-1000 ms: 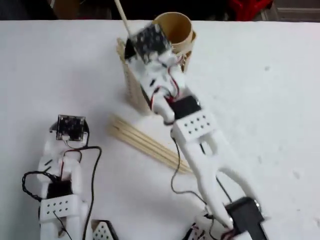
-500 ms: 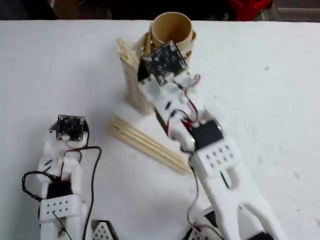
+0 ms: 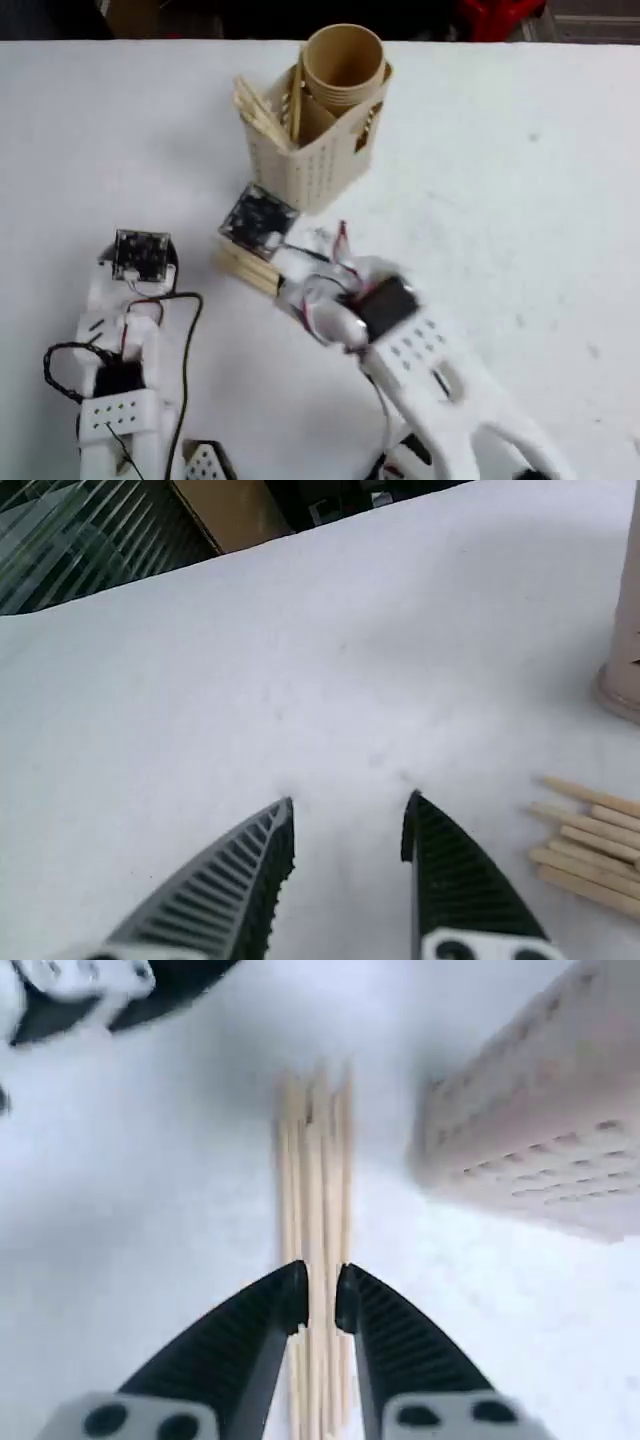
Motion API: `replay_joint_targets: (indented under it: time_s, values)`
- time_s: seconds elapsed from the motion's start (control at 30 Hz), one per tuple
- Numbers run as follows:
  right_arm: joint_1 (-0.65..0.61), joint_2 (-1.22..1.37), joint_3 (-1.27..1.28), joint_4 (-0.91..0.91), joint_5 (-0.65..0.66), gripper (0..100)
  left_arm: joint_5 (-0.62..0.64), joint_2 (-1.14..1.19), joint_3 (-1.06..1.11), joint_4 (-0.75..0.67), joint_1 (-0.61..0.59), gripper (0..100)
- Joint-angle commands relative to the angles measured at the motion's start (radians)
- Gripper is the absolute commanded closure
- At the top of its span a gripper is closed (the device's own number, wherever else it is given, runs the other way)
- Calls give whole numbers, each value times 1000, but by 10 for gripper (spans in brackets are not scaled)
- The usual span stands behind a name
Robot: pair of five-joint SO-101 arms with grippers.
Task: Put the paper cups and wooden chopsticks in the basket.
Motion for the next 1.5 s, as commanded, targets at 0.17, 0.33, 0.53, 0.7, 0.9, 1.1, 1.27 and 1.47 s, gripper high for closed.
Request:
replay_joint_targets:
  time_s: [0.17, 0.33, 0.53, 0.7, 0.9, 1.1, 1.27, 1.47]
  values:
    - [-13, 456, 8, -243, 12, 935, 6, -19, 0, 3, 8, 809]
    - [-15, 567, -18, -249, 12, 935, 6, -19, 0, 3, 8, 809]
    - [-8, 595, -11, -286, 12, 937, 6, -19, 0, 3, 8, 809]
    - [-8, 680, -25, -308, 12, 935, 6, -19, 0, 3, 8, 809]
    - [-8, 720, -74, -262, 12, 943, 6, -19, 0, 3, 8, 809]
    - [-2, 704, -74, -239, 5, 981, 6, -19, 0, 3, 8, 809]
    - [10, 507, -40, -166, 3, 981, 6, -19, 0, 3, 8, 809]
    - [18, 96, 91, -136, 3, 981, 6, -19, 0, 3, 8, 809]
